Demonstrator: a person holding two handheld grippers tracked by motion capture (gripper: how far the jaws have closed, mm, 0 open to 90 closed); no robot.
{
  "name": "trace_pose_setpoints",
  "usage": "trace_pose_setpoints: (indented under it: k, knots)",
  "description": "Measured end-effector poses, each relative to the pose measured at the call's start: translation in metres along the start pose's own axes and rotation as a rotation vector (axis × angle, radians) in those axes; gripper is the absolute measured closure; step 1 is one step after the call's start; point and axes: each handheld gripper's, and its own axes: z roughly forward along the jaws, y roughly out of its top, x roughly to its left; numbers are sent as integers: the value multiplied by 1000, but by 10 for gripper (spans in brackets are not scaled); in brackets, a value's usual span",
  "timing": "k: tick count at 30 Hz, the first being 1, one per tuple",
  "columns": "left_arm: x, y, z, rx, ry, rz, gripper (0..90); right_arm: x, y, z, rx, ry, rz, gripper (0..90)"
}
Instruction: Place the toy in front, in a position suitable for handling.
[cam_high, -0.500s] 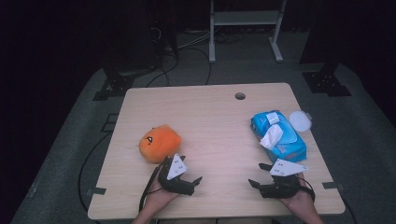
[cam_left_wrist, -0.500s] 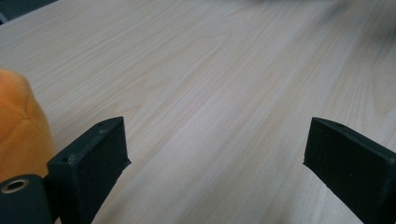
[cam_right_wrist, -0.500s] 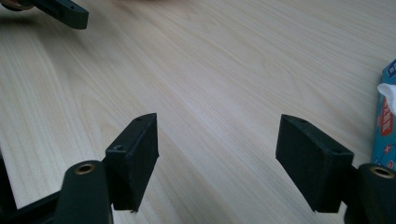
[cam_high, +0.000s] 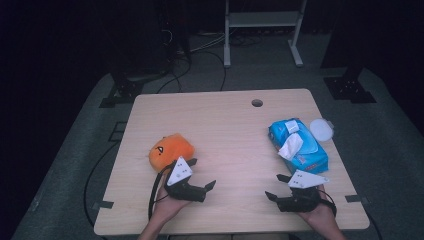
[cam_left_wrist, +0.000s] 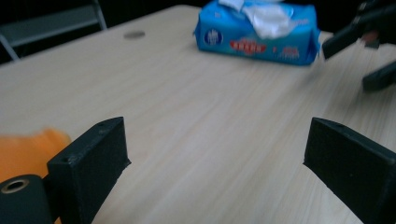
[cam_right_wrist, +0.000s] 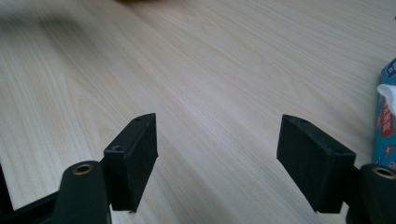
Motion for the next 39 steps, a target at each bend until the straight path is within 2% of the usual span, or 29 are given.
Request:
trace_pose_setpoints:
  k: [1, 5, 8, 10, 11, 12, 13, 14, 15, 18, 20, 23, 27, 30, 31, 39]
  knots:
    - [3, 10, -5, -21, 1, 7, 58, 0, 0, 0, 2, -2, 0, 276]
    - [15, 29, -17, -50, 16, 20, 58, 0, -1, 0, 6, -6, -1, 275]
    - [28, 42, -23, -59, 18, 2, 28, -1, -1, 1, 8, -5, 5, 274]
    - [31, 44, -25, -64, 23, 4, 26, -1, -1, 1, 8, -4, 5, 274]
    - [39, 49, -28, -62, 20, -1, 22, -1, -1, 0, 7, -8, 8, 274]
    - [39, 49, -28, -62, 20, -1, 22, -1, -1, 0, 5, -9, 10, 274]
    - [46, 53, -33, -62, 33, 0, 22, -1, -1, -1, 2, -11, 7, 274]
    - [46, 53, -33, -62, 33, 0, 22, -1, -1, -2, 0, -12, 8, 275]
    - [51, 54, -39, -64, 59, 4, 22, -1, -1, -3, -2, -13, 10, 274]
    - [57, 53, -46, -74, 80, -1, 22, -1, -2, -4, -4, -15, 11, 274]
    - [66, 47, -55, -59, 130, -10, 22, -2, -2, -3, -3, -13, 13, 274]
    - [77, 38, -61, -61, 178, -38, 22, -2, -2, -3, -4, -10, 11, 274]
    - [90, 26, -66, -53, 220, -71, 22, -1, -1, -2, -2, -4, 3, 274]
    - [95, 20, -67, -45, 231, -78, 22, 1, -1, -1, 0, 3, -2, 273]
    - [99, 14, -66, -39, 226, -92, 22, 1, -1, -1, 3, 5, -3, 273]
    - [111, -5, -56, 43, 232, -120, 22, 2, -1, 0, 2, 9, -9, 273]
